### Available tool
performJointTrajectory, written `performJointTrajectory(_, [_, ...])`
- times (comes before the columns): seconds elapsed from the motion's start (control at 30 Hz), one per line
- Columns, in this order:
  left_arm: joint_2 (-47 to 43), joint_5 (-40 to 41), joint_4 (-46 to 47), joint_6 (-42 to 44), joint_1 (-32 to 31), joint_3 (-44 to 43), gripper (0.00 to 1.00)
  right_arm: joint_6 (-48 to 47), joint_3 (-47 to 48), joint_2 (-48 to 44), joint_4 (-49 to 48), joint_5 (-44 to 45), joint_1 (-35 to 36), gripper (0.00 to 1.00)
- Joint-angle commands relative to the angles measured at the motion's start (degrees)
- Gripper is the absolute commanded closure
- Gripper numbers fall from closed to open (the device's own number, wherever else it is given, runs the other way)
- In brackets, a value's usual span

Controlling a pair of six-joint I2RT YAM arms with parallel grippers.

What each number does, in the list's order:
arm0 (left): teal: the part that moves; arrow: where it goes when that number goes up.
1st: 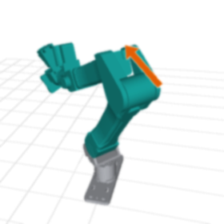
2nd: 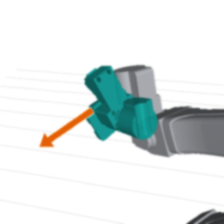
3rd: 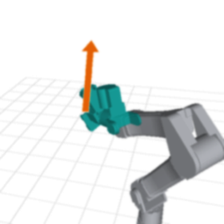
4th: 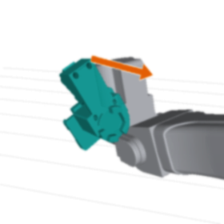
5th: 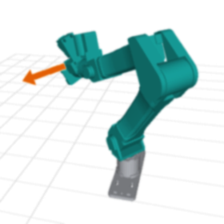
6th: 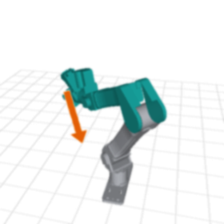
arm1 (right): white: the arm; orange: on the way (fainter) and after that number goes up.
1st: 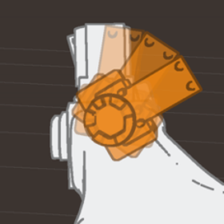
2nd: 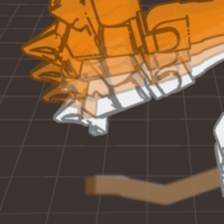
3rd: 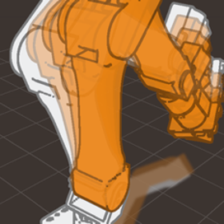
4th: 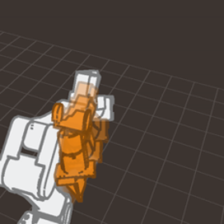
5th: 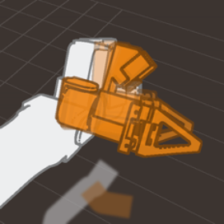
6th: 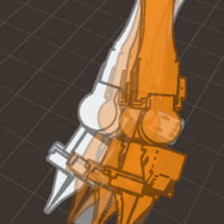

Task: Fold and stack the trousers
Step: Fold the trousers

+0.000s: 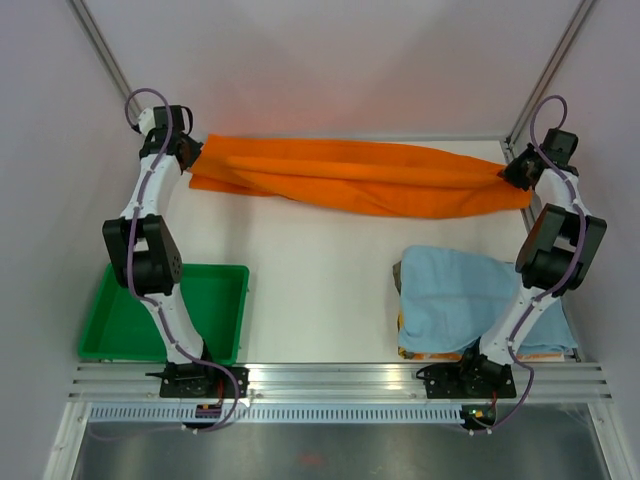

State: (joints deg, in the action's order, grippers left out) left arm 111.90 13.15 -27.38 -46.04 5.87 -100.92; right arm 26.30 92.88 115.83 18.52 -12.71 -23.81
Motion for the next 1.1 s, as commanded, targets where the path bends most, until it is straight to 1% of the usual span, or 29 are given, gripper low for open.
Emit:
performJointTrajectory(0.0, [1.4,6.5,2.0,-0.8,0.1,-5.7,0.98,-1.2,6.3,2.7,-2.9,0.8,-0.6,0.98])
performJointTrajectory(0.13, [3.9,9.2,-0.2,-1.2,-0.7,-8.9,0.98,-2.6,9.5,6.2,-3.8,-0.4,0.2,0.98])
performJointTrajectory(0.2, [5.5,13.1,-5.6,-2.2,-1.2,-12.4,0.98,-2.7,10.7,7.3,-5.1,-0.6,0.6,0.98])
performJointTrajectory(0.23, [5.9,14.8,-8.0,-4.1,-1.3,-14.6,0.98,-2.7,11.0,8.4,-5.3,-0.6,0.7,0.98])
performJointTrajectory(0.27, [6.0,16.2,-12.2,-5.4,-1.5,-15.1,0.98,-2.7,12.0,9.1,-5.6,-0.6,0.9,0.98])
performJointTrajectory(0.3, [5.2,18.0,-13.5,-6.4,-1.5,-14.9,0.98,-2.6,12.6,10.1,-5.6,-0.6,1.0,0.98])
performJointTrajectory(0.37, [3.3,19.3,-14.0,-7.9,-1.5,-12.0,0.98,-2.4,14.1,11.2,-5.6,-0.5,1.3,0.98])
performJointTrajectory(0.5, [-1.3,21.7,-12.3,-7.1,-1.4,-8.4,0.98,-2.2,15.2,12.4,-5.4,-0.5,2.0,0.99])
performJointTrajectory(0.67, [-2.7,21.6,-10.9,-4.5,-1.6,-10.1,0.98,-2.6,14.3,10.7,-5.0,0.8,2.2,1.00])
performJointTrajectory(0.83, [-3.1,21.6,-11.0,-2.5,-2.3,-12.5,0.98,-3.2,9.2,4.2,-6.7,3.8,2.2,1.00])
performJointTrajectory(0.93, [-4.1,22.1,-10.6,-1.4,-3.1,-12.3,0.98,-3.1,6.3,0.6,-7.7,5.5,2.2,1.00])
performJointTrajectory(1.07, [-4.2,22.9,-13.2,-2.1,-3.7,-12.4,0.98,-3.2,4.9,-1.2,-7.5,6.0,2.2,1.00])
